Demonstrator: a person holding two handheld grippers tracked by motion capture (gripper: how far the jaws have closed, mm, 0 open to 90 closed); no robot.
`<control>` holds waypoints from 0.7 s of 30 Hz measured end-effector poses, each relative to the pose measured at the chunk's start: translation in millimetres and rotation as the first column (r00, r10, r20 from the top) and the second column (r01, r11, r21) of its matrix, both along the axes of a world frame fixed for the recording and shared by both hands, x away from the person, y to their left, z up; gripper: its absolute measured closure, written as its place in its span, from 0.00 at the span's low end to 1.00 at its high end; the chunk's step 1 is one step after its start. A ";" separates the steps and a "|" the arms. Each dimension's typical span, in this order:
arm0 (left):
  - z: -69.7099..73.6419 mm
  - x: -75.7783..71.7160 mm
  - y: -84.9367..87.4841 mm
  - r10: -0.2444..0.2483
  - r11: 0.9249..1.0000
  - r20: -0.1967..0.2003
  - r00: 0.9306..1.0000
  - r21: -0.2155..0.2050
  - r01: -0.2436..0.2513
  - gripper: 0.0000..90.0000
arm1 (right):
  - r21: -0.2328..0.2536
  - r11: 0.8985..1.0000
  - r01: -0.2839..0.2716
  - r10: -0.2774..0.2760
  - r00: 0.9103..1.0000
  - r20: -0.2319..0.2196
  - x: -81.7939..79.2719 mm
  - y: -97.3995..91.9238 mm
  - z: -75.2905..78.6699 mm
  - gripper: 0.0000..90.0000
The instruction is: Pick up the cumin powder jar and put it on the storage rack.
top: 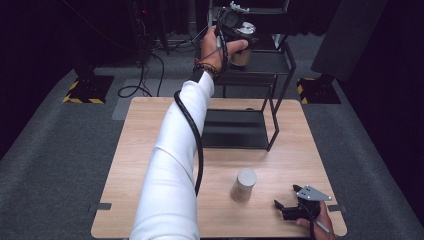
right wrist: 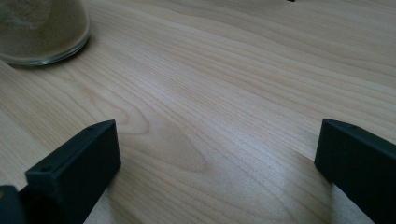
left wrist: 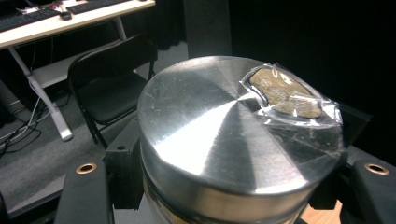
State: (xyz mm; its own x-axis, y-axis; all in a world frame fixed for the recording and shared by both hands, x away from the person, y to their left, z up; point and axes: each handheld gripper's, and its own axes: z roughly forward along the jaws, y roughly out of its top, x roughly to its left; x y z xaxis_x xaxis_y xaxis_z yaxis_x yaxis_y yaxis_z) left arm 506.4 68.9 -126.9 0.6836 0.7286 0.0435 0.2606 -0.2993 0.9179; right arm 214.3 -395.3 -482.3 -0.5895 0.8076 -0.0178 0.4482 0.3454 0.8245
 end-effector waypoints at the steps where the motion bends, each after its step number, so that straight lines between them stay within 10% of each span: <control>1: -1.2 2.3 -1.3 0.002 1.000 -0.001 1.000 -0.001 -0.002 0.35 | 0.001 1.000 0.001 -0.001 1.000 0.000 -0.1 0.1 0.0 0.00; 21: -20.3 23.6 1.9 0.000 1.000 -0.025 1.000 -0.019 -0.001 0.35 | 0.001 1.000 0.004 -0.004 1.000 -0.001 -0.2 0.4 0.0 0.00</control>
State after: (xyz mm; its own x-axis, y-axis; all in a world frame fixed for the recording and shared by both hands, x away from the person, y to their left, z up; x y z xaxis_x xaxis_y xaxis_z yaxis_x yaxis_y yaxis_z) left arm 530.1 70.8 -147.2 0.6840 0.7294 0.0120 0.2839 -0.2813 0.9167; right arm 214.1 -394.9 -482.2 -0.5866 0.8097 -0.0165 0.4502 0.3430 0.8244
